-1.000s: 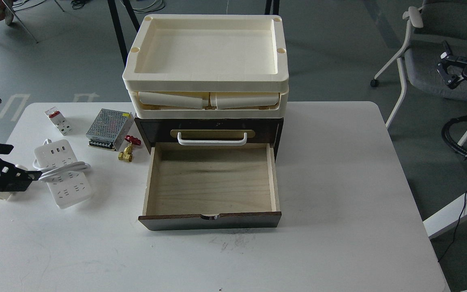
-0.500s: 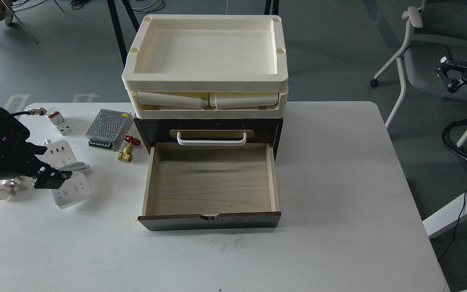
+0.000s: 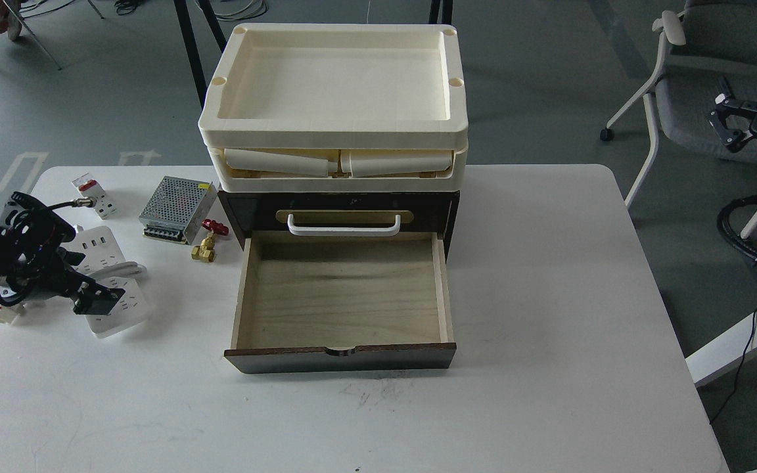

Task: Put charging cable into cabinet
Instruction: 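Reach the left gripper down to the white power strip with cable, then close the left gripper on the power strip and lift it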

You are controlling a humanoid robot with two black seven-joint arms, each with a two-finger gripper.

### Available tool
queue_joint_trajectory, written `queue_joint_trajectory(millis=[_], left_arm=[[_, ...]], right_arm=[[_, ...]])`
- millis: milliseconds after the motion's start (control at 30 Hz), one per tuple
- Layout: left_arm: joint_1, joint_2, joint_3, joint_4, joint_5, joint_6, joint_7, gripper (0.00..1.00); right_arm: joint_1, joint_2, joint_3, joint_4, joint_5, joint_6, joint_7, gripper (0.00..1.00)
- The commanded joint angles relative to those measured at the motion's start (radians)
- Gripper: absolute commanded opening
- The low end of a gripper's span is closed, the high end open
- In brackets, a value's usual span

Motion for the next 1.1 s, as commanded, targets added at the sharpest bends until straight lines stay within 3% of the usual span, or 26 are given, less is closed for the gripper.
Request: queue_joint_trajectory(millis=[0,233,400,533,1067], left_arm=[[0.001,-0.027,0.006,0.052,0.000,0.024,0.000,0.96],[0.004,-0.034,0.006,0.057,0.000,0.027,0.000,0.91],[0.004,-0.039,0.006,0.057,0.000,0.032,0.000,0.70],[0.004,-0.039,0.006,0.057,0.000,0.041,0.000,0.64],[0.007,-0.057,0.007,0.111,0.000,0.064,0.000,0.56]], right_arm=[[-0.006,-0.001,0.001,0.001,0.000,0.000,0.000,1.00],[-0.006,-0.001,0.001,0.003,0.000,0.000,0.000,1.00],[-0.006,-0.001,0.003,0.001,0.000,0.000,0.000,1.00],[-0.008,-0.001,0.003,0.001,0.001,0.000,0.000,1.00],[-0.017,-0.001,0.003,0.003,0.001,0.000,0.000,1.00]])
